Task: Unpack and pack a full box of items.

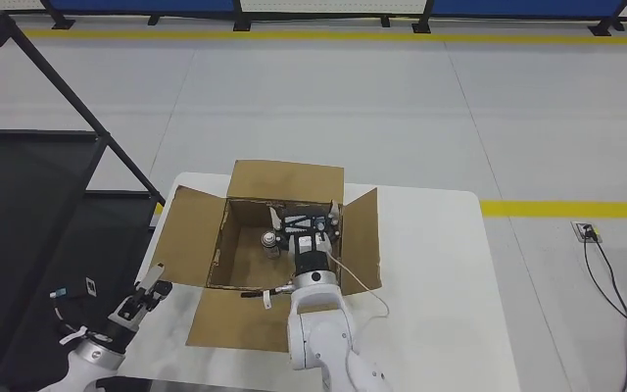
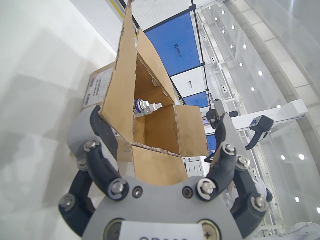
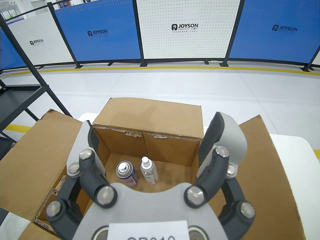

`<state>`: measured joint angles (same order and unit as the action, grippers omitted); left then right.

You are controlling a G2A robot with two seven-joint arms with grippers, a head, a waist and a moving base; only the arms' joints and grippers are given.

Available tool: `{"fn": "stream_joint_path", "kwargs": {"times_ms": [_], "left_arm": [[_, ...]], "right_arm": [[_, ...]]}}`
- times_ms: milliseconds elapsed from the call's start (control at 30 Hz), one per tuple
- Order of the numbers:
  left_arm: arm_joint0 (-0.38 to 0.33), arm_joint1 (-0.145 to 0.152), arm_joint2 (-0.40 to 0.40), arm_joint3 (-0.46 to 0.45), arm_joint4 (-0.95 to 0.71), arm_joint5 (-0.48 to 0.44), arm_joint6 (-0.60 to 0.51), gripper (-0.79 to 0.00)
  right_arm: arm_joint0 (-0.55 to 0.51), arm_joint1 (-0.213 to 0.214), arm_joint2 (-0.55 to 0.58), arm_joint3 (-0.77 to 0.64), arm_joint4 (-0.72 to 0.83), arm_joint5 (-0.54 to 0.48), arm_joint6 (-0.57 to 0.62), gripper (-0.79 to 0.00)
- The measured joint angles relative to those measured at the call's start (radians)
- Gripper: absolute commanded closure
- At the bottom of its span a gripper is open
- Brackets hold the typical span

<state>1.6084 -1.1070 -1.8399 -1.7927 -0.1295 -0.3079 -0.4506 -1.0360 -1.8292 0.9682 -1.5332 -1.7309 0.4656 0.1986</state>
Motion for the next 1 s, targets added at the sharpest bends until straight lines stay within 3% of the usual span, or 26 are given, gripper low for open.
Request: {"fn": "stream_joint_path", "kwargs": {"times_ms": [167,367,467,600,733,1000], "left_arm": [[-0.005,-0.001,0.017,-0.025,0.029,0.012,0.005,-0.785],[-0.003,-0.001,0.032,-0.074,0.074,0.017,0.017,-0.785],[-0.003,-0.001,0.042,-0.106,0.095,0.018,0.015,-0.785],[-0.005,-0.001,0.058,-0.142,0.128,0.021,0.004,-0.785],[-0.006,-0.001,0.073,-0.165,0.154,0.025,-0.007,-0.785],[-0.024,-0.001,0.110,-0.166,0.194,0.053,-0.015,-0.785]], "right_arm": [[-0.011,0.002,0.011,-0.021,0.025,-0.026,0.001,-0.785],[-0.085,0.019,0.160,-0.267,0.225,-0.159,0.102,-0.785],[-0.127,0.031,0.270,-0.407,0.347,-0.226,0.230,-0.785],[-0.118,0.051,0.431,-0.489,0.453,-0.283,0.511,-0.785],[-0.082,0.069,0.543,-0.480,0.497,-0.333,0.727,-0.785],[-0.022,0.101,0.645,-0.393,0.647,-0.458,1.011,-0.785]]}}
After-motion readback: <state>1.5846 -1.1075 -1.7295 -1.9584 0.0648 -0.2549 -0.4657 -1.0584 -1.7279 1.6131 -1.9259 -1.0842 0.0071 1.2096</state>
